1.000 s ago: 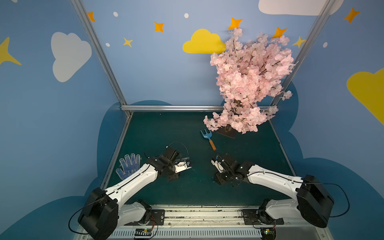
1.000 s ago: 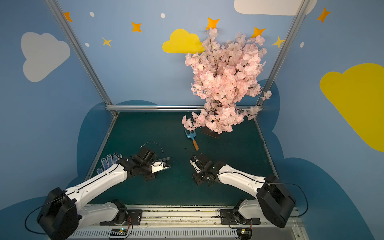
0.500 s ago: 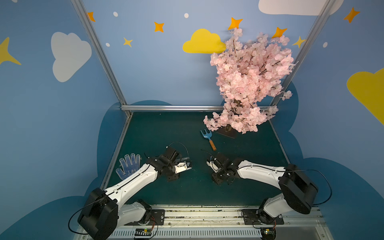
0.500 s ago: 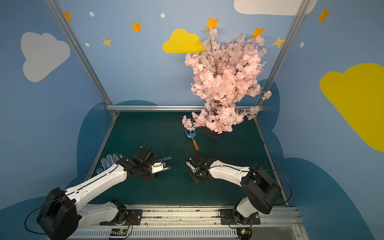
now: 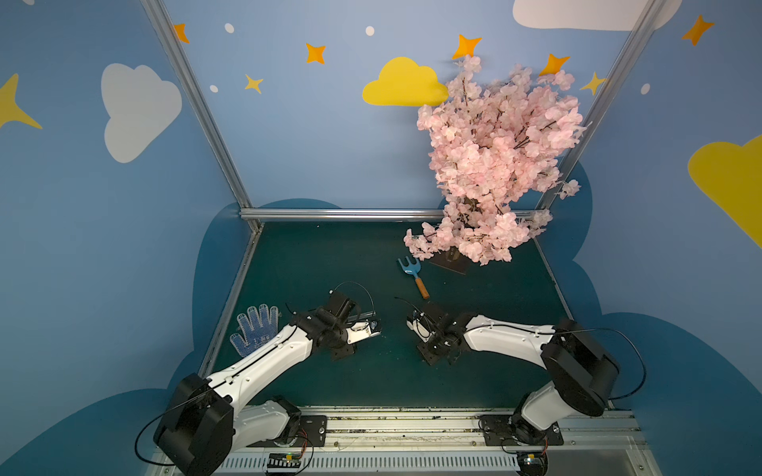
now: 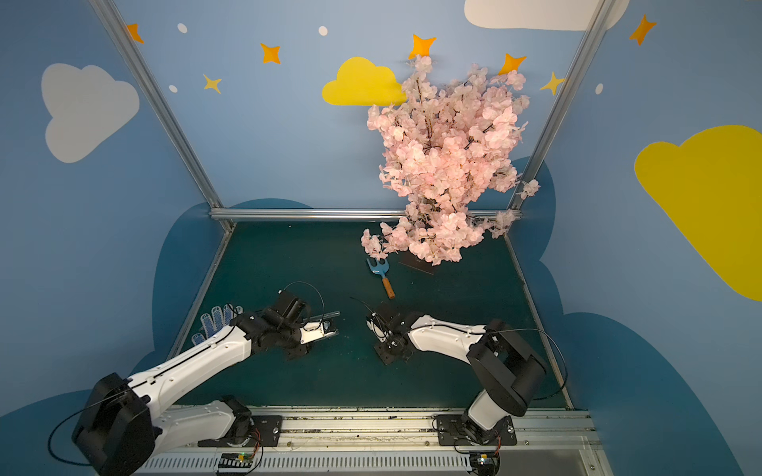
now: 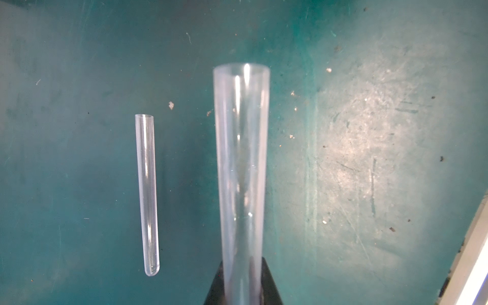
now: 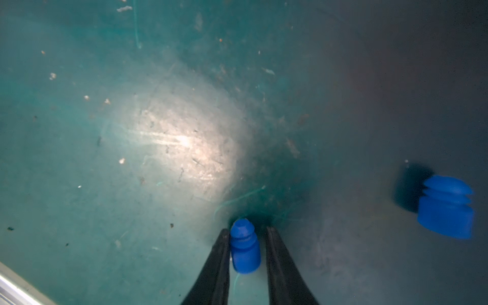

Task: Insert stoppers into test tubes
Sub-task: Pick up the stopper from the center of the board.

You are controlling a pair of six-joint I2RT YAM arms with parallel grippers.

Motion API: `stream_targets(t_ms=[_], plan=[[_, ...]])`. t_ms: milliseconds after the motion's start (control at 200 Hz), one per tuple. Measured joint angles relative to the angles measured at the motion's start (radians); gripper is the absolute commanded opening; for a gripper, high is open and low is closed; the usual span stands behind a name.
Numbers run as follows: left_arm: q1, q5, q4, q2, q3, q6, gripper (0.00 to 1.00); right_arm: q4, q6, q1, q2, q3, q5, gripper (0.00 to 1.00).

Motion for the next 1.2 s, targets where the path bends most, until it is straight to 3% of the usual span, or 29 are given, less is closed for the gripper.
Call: stream_targets(t_ms=[531, 846, 1201], plan=[[0.0, -0.001, 0.0, -0.002, 0.0, 0.003, 0.02, -0.006, 0.001, 0.008, 0.012, 0.013, 0.004, 0.16], [0.0, -0.001, -0.001, -0.014, 0.0, 0.003, 0.02, -0.004, -0.005, 0.062, 0.018, 0.025, -0.018, 0.15], [0.0, -0.001, 0.0, -0.018, 0.0, 0.003, 0.03, 0.008, -0.016, 0.101, 0.074, 0.077, -0.014, 0.28]])
